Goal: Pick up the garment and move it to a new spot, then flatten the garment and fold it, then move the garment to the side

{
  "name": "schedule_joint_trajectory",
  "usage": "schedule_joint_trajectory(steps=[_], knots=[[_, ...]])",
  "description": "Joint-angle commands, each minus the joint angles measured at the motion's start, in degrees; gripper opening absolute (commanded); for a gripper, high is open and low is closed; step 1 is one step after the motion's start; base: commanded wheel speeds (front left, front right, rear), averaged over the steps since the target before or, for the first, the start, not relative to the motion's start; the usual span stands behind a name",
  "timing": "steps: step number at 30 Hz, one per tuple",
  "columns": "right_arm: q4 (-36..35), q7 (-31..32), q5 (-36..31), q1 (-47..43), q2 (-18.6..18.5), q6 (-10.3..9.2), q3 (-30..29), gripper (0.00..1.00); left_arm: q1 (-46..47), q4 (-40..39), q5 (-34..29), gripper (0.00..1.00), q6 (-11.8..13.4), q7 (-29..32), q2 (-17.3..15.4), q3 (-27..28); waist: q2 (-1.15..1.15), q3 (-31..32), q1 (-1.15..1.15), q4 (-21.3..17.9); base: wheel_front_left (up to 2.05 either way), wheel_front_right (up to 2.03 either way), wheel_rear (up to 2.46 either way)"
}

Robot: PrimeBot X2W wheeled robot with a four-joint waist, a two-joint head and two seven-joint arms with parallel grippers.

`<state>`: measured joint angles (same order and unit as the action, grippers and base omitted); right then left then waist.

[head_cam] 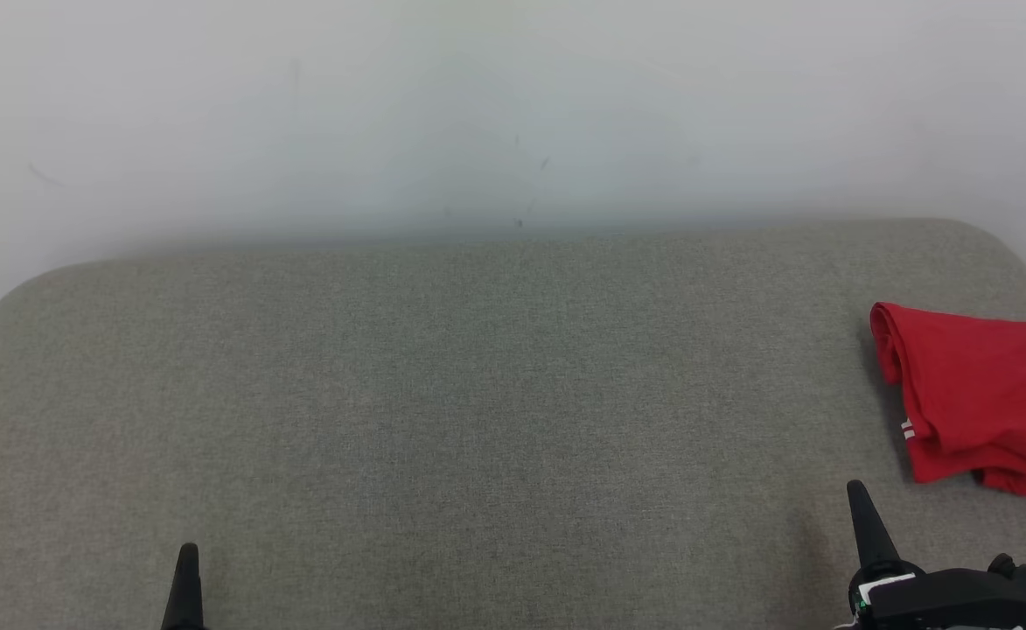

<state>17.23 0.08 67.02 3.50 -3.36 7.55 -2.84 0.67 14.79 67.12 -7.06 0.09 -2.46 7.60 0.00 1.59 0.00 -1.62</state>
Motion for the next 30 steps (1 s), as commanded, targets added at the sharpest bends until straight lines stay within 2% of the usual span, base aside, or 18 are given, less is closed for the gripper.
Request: schedule_joint_trajectory(steps=[1,30], knots=[[-0.8,0.5,1.9,1.1,0.1,-0.06,-0.4,0.0,1.5,-0.7,1.8,0.0,-0.2,0.5,-0.4,0.0,0.0,-0.1,0.0,0.1,0.0,0.0,0.0],[-2.4,4.1,15.7,2.3,0.3,-0.09,-2.4,0.0,4.2,-0.8,15.7,0.0,-0.5,4.1,-0.5,-0.7,0.0,-1.0,0.0,0.9,0.0,0.0,0.0]])
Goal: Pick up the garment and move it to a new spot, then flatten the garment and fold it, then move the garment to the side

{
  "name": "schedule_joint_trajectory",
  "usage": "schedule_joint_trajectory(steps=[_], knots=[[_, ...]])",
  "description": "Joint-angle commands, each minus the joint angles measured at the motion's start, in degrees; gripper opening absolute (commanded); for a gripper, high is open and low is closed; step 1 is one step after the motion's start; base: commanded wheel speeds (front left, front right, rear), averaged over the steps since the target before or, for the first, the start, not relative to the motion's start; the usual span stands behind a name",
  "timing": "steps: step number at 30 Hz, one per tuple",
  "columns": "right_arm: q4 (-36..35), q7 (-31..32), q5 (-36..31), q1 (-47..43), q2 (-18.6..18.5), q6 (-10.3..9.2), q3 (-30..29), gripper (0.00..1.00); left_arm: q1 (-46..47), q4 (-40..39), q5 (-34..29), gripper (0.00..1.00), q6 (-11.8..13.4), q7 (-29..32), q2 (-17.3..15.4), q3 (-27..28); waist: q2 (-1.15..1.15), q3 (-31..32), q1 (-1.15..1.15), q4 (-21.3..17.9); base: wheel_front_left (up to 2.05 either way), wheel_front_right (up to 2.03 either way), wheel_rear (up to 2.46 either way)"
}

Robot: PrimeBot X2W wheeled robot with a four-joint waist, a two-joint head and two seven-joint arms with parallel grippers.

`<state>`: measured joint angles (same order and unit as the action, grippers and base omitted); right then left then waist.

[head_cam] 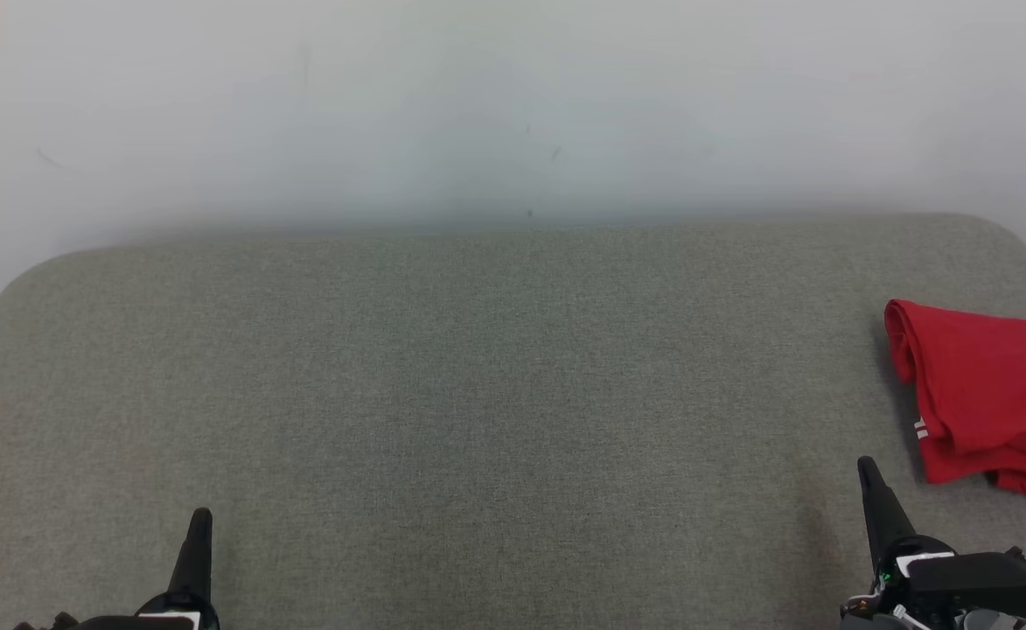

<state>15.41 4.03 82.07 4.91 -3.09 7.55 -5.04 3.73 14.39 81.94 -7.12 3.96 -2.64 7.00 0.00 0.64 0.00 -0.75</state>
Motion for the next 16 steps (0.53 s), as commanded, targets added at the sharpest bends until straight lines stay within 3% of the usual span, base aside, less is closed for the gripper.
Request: schedule_joint_trajectory(steps=[1,16], knots=[[-0.6,0.3,1.1,0.9,0.1,-0.09,-0.3,0.0,1.2,-0.4,1.3,0.0,-0.4,0.3,-0.3,-0.1,0.0,0.0,0.0,0.0,0.0,0.0,0.0],[-1.2,1.9,7.3,1.2,0.2,-0.11,-1.2,0.0,2.4,-0.4,7.5,0.0,-0.5,1.9,-0.4,-0.4,0.0,-0.5,0.0,0.5,0.0,0.0,0.0]])
